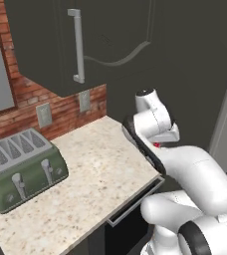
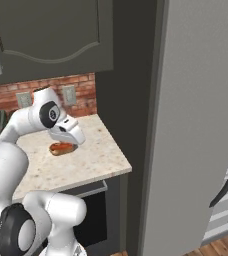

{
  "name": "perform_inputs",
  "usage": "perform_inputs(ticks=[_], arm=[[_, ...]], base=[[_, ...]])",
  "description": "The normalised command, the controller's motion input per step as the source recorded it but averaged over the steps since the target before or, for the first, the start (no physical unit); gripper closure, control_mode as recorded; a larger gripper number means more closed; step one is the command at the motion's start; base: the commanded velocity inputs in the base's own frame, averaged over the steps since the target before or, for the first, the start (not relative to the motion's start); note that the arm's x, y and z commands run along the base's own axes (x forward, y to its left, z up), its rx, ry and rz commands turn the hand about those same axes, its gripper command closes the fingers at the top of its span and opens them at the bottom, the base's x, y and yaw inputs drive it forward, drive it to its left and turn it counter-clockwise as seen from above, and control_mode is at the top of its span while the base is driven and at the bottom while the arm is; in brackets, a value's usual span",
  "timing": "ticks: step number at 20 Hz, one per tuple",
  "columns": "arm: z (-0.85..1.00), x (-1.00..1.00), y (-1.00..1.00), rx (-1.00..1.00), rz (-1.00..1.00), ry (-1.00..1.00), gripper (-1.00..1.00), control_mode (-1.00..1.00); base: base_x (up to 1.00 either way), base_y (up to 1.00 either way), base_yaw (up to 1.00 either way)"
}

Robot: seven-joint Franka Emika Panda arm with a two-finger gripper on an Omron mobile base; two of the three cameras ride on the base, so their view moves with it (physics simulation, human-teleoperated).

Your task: Store the hot dog in the freezer for long-term storage. Close the freezer door after placing the cooked food.

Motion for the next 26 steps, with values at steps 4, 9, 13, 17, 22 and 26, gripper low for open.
perform_inputs(ticks=[4, 9, 13, 17, 22, 26], arm=[[0.46, -0.76, 0.01, 0.1, 0.0, -0.19, 1.0, -1.0], [0.19, -0.61, -0.08, 0.24, 0.01, -0.08, 1.0, -1.0], [0.23, -0.36, -0.3, 0.27, 0.06, 0.01, 1.0, -1.0], [0.25, -0.28, -0.15, 0.15, 0.07, 0.01, 1.0, -1.0], [0.0, -0.17, 0.0, -0.02, 0.0, 0.0, 1.0, -1.0], [0.0, -0.15, 0.0, -0.07, 0.0, 0.02, 1.0, -1.0]], base=[[0.0, 0.0, 0.0], [0.0, 0.0, 0.0], [0.0, 0.0, 0.0], [0.0, 0.0, 0.0], [0.0, 0.0, 0.0], [0.0, 0.0, 0.0]])
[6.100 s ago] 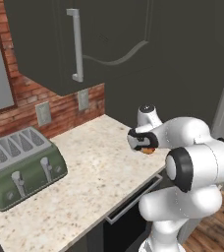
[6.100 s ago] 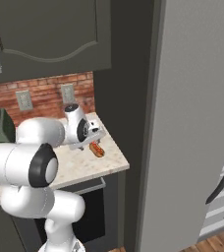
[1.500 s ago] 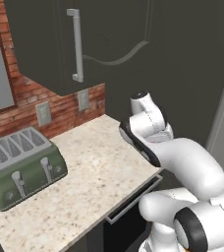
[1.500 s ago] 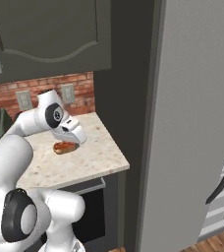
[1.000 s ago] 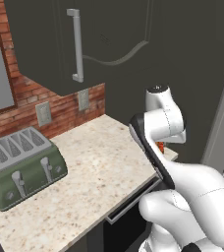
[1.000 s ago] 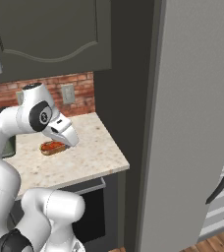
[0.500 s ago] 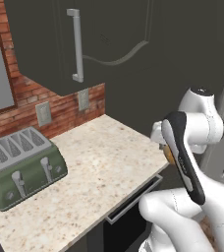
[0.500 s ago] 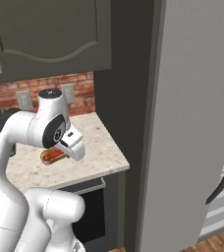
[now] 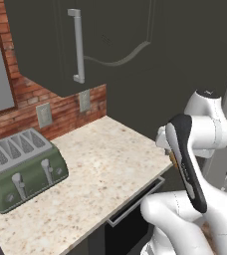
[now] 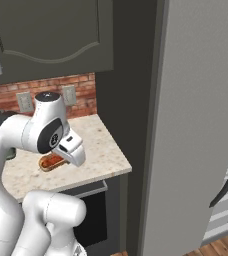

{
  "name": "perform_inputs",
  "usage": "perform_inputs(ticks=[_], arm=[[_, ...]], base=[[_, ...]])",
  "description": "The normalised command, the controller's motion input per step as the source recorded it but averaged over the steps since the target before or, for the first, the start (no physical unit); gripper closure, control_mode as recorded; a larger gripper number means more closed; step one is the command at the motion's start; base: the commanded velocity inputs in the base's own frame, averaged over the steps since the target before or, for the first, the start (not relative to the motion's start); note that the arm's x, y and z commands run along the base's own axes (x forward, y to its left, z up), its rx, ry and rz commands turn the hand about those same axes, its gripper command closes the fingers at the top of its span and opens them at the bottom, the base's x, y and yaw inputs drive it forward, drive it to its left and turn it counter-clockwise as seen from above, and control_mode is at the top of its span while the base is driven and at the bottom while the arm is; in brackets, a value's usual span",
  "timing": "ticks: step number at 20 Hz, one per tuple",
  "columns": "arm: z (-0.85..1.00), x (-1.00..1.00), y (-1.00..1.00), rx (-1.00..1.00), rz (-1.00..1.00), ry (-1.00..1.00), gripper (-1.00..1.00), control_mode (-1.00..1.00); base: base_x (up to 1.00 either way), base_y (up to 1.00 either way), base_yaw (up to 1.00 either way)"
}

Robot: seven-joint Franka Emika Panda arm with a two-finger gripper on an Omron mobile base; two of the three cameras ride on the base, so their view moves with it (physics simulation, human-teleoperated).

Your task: Store the hot dog in the freezer for long-term storage. Close the freezer door after placing the cooked food.

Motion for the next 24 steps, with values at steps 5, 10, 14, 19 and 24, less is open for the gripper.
perform_inputs(ticks=[5, 10, 14, 19, 24], arm=[[0.0, -0.03, 0.0, 0.0, 0.0, 0.01, 1.0, -1.0], [0.0, 0.0, 0.0, 0.0, 0.0, 0.0, 1.0, -1.0], [0.0, 0.0, 0.0, 0.0, 0.0, 0.0, 1.0, -1.0], [0.0, -0.06, 0.0, 0.0, 0.0, 0.0, 1.0, 1.0], [0.0, 0.0, 0.0, 0.0, 0.0, 0.0, 1.0, 1.0]], base=[[0.0, 0.0, 0.0], [0.0, 0.0, 0.0], [0.0, 0.0, 0.0], [-0.3, -0.07, 0.0], [-0.59, -0.36, -0.07]])
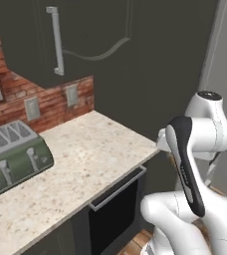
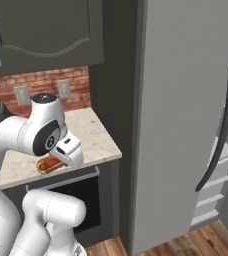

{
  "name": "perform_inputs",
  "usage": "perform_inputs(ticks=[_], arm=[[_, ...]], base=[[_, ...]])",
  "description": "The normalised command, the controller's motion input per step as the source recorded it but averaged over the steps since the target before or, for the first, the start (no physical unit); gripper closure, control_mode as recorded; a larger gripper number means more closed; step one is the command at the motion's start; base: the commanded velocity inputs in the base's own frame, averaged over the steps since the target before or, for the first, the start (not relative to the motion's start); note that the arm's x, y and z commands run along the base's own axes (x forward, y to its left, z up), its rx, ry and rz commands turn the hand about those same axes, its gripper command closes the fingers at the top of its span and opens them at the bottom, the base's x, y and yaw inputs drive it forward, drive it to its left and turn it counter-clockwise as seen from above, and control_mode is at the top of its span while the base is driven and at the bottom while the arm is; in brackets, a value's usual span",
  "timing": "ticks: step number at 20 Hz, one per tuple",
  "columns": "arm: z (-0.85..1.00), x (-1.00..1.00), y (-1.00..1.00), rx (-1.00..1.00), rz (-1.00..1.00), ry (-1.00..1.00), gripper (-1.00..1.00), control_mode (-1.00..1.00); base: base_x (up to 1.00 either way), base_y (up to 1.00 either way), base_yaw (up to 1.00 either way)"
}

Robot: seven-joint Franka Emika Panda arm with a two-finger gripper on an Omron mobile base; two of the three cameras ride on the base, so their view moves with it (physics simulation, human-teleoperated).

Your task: Store the hot dog in the freezer for long-term storage. Close the freezer door after placing the cooked food.

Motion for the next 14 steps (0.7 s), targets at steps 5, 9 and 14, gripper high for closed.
perform_inputs(ticks=[5, 9, 14], arm=[[0.0, 0.0, 0.0, 0.0, 0.0, 0.0, 1.0, 1.0], [0.0, 0.0, 0.0, 0.0, 0.0, 0.0, 1.0, 1.0], [0.0, 0.0, 0.0, 0.0, 0.0, 0.0, 1.0, 1.0]], base=[[-0.57, -0.43, -0.13], [-0.16, -0.57, -0.27], [0.0, -0.7, -0.42]])
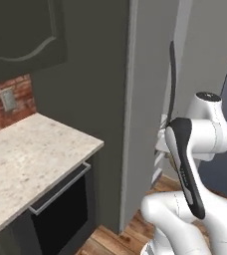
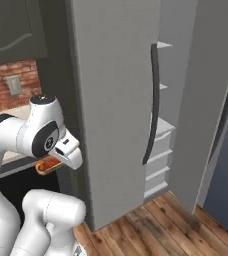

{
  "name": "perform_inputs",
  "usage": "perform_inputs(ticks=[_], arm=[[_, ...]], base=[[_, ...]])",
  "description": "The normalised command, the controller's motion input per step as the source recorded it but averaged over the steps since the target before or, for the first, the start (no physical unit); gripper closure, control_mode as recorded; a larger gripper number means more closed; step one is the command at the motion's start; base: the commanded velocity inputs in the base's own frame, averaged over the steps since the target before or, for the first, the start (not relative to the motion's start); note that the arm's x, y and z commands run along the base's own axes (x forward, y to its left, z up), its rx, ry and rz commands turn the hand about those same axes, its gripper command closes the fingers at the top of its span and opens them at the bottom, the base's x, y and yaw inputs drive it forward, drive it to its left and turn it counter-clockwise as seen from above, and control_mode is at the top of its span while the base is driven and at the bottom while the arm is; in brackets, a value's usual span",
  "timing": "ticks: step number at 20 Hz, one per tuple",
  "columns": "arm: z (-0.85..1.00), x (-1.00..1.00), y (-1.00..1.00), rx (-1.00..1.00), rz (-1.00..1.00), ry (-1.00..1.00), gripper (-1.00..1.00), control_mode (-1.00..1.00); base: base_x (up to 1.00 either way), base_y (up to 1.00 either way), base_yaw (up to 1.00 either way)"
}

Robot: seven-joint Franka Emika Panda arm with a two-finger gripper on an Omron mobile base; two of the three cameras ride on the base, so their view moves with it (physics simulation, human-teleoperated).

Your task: Store the hot dog in the freezer for long-term storage. Close the freezer door after placing the cooked food.

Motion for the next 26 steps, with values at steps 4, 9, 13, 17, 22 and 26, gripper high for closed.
perform_inputs(ticks=[4, 9, 13, 17, 22, 26], arm=[[0.0, 0.0, 0.0, 0.0, 0.0, 0.0, 1.0, 1.0], [0.0, 0.0, 0.0, 0.0, 0.0, 0.0, 1.0, 1.0], [0.0, 0.0, 0.0, 0.0, 0.0, 0.0, 1.0, 1.0], [0.0, 0.0, 0.0, 0.0, 0.0, 0.0, 1.0, 1.0], [0.0, 0.0, 0.0, 0.0, 0.0, 0.0, 1.0, 1.0], [0.0, 0.0, 0.0, 0.0, 0.0, 0.0, 1.0, 1.0]], base=[[0.04, -0.7, -0.38], [0.36, -0.55, -0.24], [0.59, -0.39, -0.04], [0.78, -0.49, 0.03], [0.44, -0.6, 0.23], [0.0, -0.28, 0.47]])
